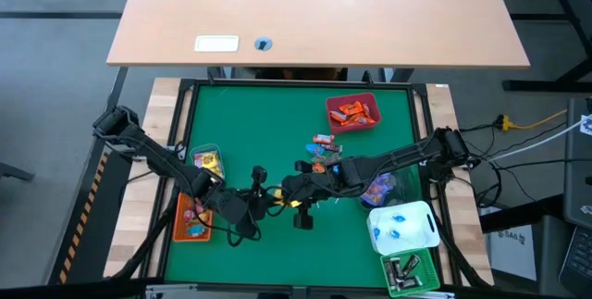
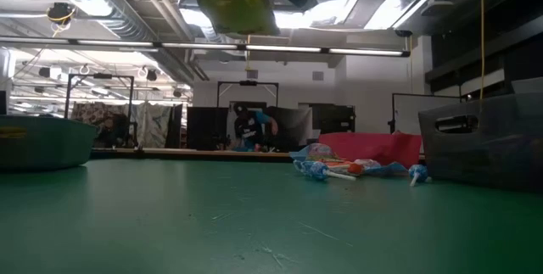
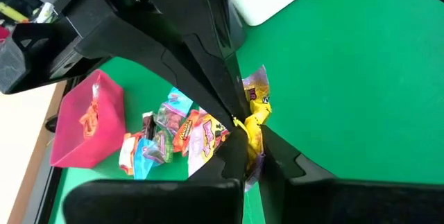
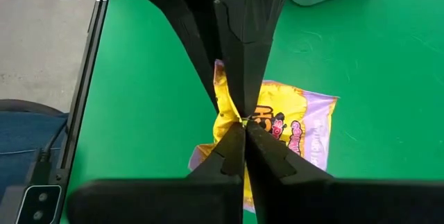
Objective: Sort candy
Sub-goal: Put the yellow candy into the blue bin
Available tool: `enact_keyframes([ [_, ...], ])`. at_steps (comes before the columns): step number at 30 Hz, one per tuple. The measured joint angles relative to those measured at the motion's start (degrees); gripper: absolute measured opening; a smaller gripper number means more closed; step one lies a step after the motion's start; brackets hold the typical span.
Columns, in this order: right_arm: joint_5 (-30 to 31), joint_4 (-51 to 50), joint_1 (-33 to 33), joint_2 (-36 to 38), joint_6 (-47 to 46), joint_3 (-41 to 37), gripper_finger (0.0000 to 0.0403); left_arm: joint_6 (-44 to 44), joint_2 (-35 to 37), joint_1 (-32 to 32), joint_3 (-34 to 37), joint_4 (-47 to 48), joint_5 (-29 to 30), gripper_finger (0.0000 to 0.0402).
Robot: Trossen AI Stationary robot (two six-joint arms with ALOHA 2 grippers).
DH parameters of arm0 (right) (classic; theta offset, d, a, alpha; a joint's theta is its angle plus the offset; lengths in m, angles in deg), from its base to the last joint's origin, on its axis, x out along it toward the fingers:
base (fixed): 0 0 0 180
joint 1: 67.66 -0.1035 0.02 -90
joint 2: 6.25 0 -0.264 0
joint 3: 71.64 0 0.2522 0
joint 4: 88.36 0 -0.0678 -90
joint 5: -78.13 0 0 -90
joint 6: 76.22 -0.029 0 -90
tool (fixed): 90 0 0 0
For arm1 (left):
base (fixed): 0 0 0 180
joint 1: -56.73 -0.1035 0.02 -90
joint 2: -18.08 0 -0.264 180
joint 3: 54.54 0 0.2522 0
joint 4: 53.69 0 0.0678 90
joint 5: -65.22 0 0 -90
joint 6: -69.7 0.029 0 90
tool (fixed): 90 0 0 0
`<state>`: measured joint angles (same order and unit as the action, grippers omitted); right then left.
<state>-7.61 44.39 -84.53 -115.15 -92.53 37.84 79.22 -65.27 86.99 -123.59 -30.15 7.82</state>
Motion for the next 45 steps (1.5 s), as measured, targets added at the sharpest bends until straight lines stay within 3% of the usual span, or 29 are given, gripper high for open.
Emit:
enact_keyframes([
  [6,0.04,0.02,0.02,0.0,-1.22,0.0,0.005,-0.06,0.3,0.05,0.0,0.97,-0.39,0.0003],
  [14,1.11,-0.87,0.02,0.02,-1.88,0.04,0.0146,-6.37,6.53,0.07,0.0,13.12,-2.09,0.0001],
  [18,1.11,-2.43,0.02,0.04,-1.88,0.04,0.0167,-15.12,11.36,0.0,0.0,25.44,-5.03,0.0001],
  [23,1.11,-4.47,0.02,0.06,-1.88,0.04,0.0174,-32.97,16.46,0.02,0.0,47.94,-8.19,0.0],
  [27,1.13,-4.51,0.02,0.05,-1.88,0.04,0.0174,-47.74,17.99,0.02,0.02,66.1,-10.27,0.0],
  [30,1.11,-4.49,0.02,0.07,-1.88,0.04,0.0175,-53.78,17.99,0.0,0.07,74.04,-10.25,0.0],
  [40,1.11,-4.57,0.02,0.07,-1.88,0.04,0.0175,-54.16,17.97,0.0,0.07,74.73,-6.78,0.0001],
  [45,1.11,-5.59,0.02,0.07,-1.88,0.04,0.0175,-54.42,17.85,0.0,0.07,74.74,-6.75,0.0026],
])
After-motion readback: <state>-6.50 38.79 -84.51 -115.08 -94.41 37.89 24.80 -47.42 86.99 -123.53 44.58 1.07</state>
